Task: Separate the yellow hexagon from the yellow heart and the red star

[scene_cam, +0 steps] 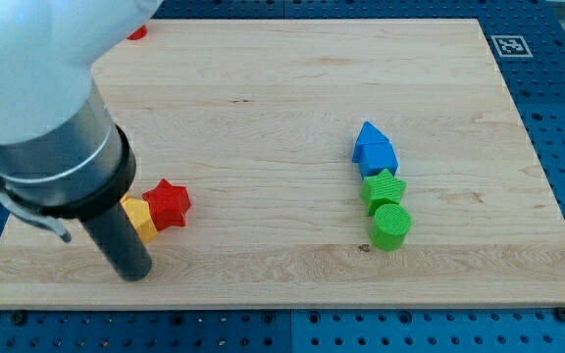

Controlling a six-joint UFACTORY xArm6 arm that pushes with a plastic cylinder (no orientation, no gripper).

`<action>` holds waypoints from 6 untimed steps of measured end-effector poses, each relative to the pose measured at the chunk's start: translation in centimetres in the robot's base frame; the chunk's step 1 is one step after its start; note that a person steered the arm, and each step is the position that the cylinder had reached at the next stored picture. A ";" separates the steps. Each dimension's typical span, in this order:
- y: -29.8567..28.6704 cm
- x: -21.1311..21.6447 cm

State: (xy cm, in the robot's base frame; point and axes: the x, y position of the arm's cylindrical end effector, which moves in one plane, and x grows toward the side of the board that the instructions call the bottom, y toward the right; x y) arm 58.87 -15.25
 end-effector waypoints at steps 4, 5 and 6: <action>-2.2 -5.9; -2.9 -8.3; -2.9 -11.2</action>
